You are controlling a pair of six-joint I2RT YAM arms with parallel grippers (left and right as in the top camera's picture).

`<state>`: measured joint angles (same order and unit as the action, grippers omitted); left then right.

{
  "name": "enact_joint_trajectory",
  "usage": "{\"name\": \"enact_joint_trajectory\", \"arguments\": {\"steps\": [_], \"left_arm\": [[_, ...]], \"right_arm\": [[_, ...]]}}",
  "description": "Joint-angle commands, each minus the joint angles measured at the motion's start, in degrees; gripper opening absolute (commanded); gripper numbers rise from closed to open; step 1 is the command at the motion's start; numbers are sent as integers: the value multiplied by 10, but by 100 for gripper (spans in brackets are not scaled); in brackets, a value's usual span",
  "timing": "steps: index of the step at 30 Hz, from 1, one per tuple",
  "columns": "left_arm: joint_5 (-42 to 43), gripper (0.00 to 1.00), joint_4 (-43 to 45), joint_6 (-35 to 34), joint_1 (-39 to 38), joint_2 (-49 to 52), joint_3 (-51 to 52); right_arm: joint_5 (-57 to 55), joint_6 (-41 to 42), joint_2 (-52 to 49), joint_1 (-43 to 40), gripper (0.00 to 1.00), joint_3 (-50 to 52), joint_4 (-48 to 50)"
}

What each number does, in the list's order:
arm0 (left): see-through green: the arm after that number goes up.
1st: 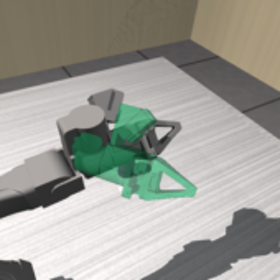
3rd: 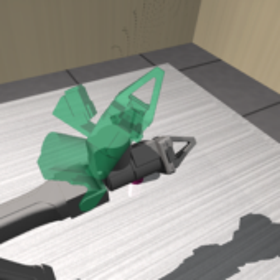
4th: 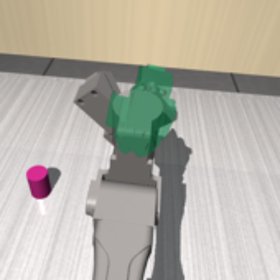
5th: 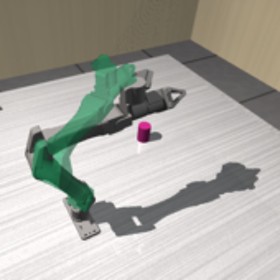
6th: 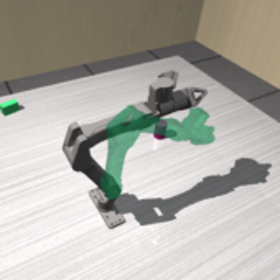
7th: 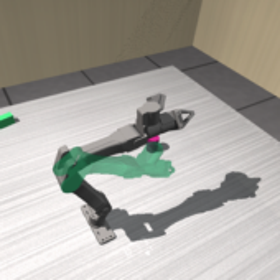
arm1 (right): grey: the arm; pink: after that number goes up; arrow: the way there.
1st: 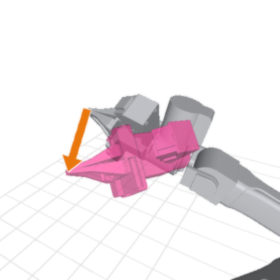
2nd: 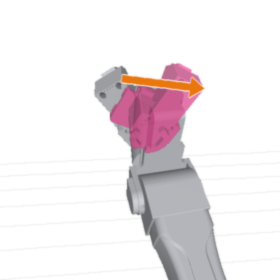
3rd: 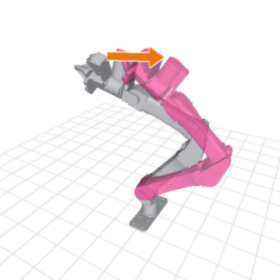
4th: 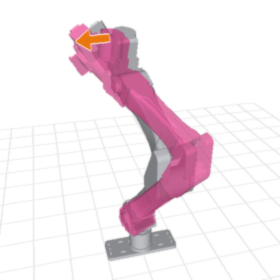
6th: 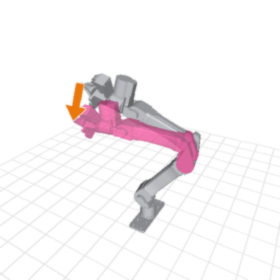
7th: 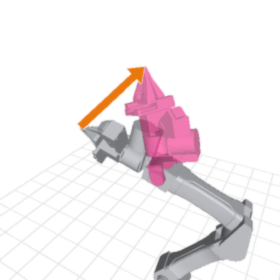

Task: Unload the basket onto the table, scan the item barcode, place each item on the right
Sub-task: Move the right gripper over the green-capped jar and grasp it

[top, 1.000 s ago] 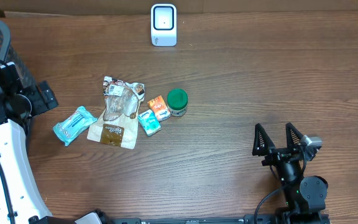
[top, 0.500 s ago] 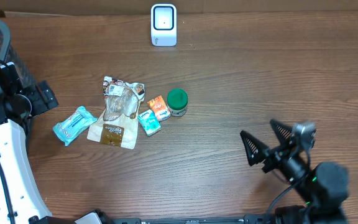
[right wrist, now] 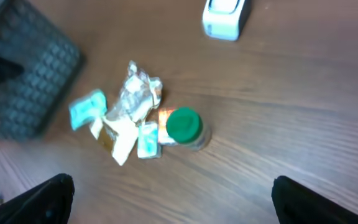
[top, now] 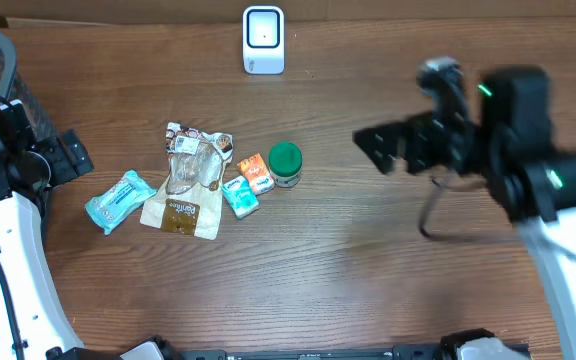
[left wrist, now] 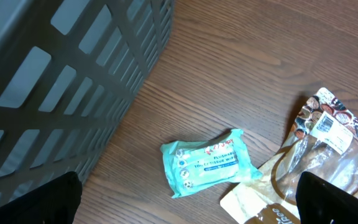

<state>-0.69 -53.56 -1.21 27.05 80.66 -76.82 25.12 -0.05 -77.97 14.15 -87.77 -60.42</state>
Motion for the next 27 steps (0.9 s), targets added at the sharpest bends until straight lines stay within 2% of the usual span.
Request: {"name": "enact_joint_trajectory", "arguments": {"steps": [1,6,13,17,24,27], "left_arm": [[-8,100,3,-5,7,-7,-2],[-8,100,3,-5,7,-7,-2],[-8,100,3,-5,7,-7,-2],[-8,99,3,-5,7,-7,-2],[-8,100,3,-5,7,-7,-2],[-8,100,3,-5,7,-7,-2]], "right_arm": [[-64,-35,-83,57,100,-56,-12],[-40,-26,-172,104,100,-61,26],[-38,-31,-245,123,100,-61,111],[-110,-47,-272,144,100,-61,116],[-268,-76,-312,230,100,-60,123],[-297,-98,-339,252,100,-60,128]]}}
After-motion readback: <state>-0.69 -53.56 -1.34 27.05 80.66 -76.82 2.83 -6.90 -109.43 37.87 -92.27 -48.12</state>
